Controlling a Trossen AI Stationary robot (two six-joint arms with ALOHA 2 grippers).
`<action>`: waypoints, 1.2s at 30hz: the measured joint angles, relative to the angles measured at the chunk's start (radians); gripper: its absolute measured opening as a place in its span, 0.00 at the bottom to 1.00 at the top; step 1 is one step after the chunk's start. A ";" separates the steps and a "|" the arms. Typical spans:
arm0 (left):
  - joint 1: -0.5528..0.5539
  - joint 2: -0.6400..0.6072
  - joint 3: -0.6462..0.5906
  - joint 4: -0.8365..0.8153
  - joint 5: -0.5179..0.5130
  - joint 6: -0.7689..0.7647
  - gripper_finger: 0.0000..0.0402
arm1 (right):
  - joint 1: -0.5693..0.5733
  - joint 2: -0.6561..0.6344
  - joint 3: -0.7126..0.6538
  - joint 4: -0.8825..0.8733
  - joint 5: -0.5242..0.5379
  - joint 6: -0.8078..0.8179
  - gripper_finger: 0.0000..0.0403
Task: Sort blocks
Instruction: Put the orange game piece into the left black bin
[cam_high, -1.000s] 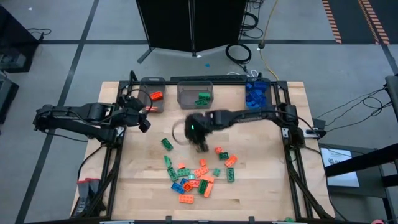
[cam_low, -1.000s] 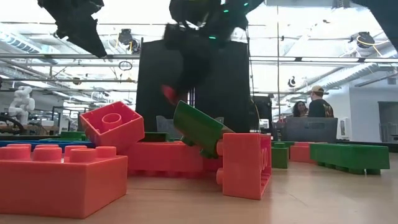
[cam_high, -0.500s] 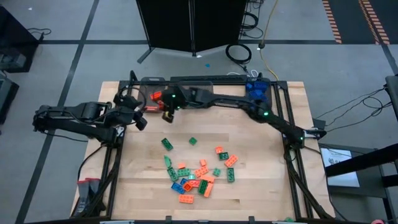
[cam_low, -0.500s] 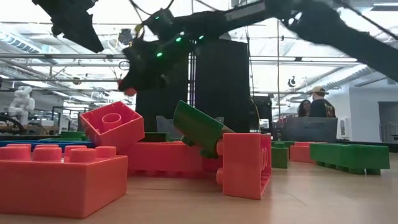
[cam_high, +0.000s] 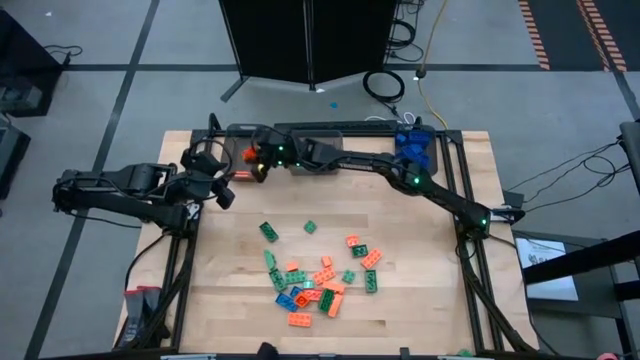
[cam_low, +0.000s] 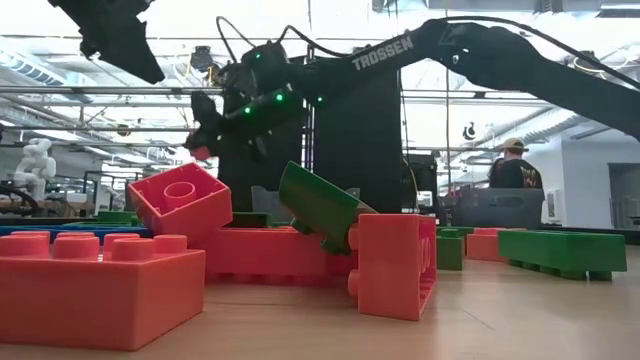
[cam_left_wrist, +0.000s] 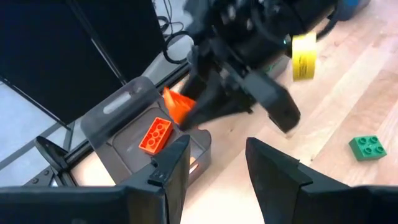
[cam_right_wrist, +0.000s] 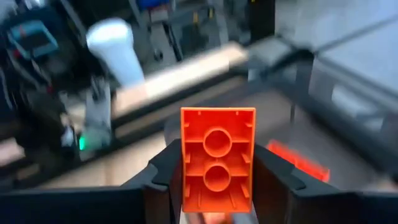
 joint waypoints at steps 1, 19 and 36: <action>0.000 0.000 0.000 -0.001 0.000 0.000 0.40 | -0.002 0.000 0.000 0.031 0.004 0.001 0.30; 0.000 0.000 0.000 0.000 0.000 -0.003 0.40 | -0.008 0.000 0.000 0.185 0.190 0.023 0.30; 0.000 0.000 0.000 -0.010 0.000 -0.003 0.40 | 0.008 0.084 -0.001 0.202 0.106 0.143 0.43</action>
